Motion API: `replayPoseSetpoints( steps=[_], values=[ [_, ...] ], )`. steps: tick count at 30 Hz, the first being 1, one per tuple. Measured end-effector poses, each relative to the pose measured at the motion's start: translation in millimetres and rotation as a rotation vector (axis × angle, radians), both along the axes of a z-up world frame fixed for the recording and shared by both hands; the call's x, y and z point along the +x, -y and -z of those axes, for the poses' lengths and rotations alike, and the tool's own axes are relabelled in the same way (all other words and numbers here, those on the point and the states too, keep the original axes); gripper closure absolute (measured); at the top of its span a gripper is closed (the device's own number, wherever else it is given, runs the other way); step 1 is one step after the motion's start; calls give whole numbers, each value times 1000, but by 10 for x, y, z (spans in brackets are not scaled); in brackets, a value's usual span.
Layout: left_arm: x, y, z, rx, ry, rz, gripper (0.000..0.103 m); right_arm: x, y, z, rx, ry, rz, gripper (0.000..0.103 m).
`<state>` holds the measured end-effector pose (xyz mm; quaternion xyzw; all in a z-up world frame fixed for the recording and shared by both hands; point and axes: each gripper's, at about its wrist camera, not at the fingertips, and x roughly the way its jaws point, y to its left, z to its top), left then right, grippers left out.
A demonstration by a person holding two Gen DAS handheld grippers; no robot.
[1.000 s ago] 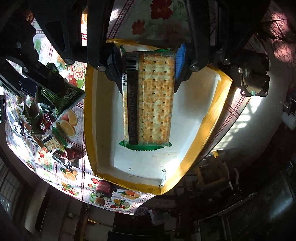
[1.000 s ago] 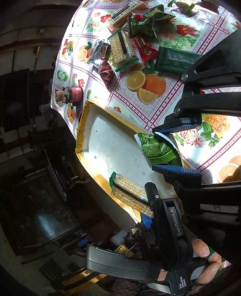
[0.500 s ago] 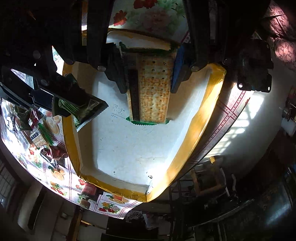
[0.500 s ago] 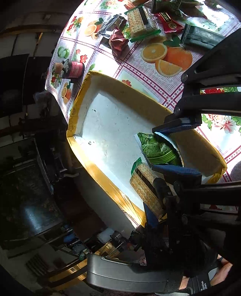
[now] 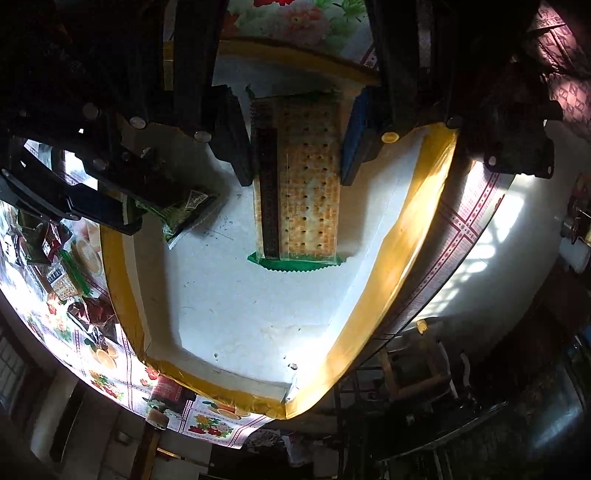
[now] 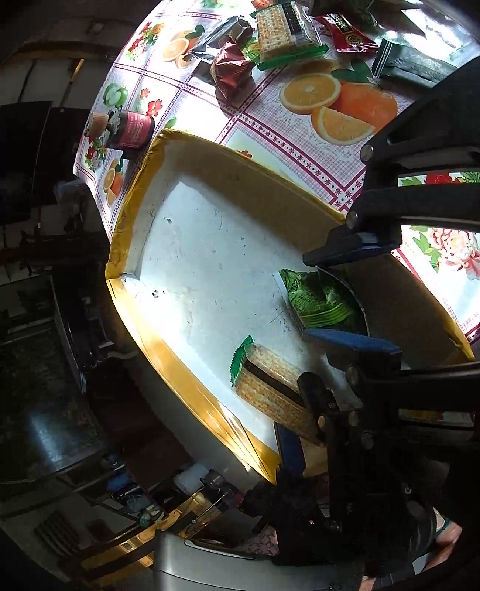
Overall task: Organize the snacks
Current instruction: 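Release the cracker pack in the tray while the right tool releases the green bag, then withdraw both tools from the tray back over the snack pile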
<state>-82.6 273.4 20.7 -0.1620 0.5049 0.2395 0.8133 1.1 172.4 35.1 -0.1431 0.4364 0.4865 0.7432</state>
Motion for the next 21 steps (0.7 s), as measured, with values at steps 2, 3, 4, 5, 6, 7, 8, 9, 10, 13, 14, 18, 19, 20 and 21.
replayPoseSetpoints(
  steps=[2,3,4,5,6,7,8,9,10,13,14,18,19,20,21],
  values=[
    [-8,-6,-23,-6,4,-5,53,-11,42,-38,12,6,2,58],
    [-16,1,-43,-4,7,-6,52,-16,77,-60,18,9,5,52],
    [-21,18,-64,0,11,-6,51,-23,127,-93,36,4,4,50],
    [-25,39,-88,5,15,-3,49,-28,186,-127,53,-1,9,47],
    [-27,63,-112,10,19,-1,48,-37,253,-167,70,2,19,45],
    [-31,94,-139,16,24,2,47,-41,321,-201,81,8,32,43],
    [-30,126,-167,18,30,7,47,-41,395,-234,96,11,44,40],
    [-27,161,-199,20,37,13,46,-35,487,-271,117,9,56,39],
    [-26,197,-231,26,42,17,46,-21,591,-304,142,3,72,39],
    [-9,336,-327,44,57,37,44,42,942,-394,198,1,144,34],
    [-1,389,-360,50,63,44,42,62,1082,-420,226,-3,171,34],
    [52,645,-462,66,80,85,41,172,1628,-469,343,-40,301,29],
    [67,723,-480,71,83,97,40,189,1764,-471,371,-46,336,29],
    [82,797,-494,75,84,108,40,199,1896,-478,392,-44,375,29],
    [97,871,-504,77,85,120,40,192,2029,-483,411,-37,413,29]
  ],
)
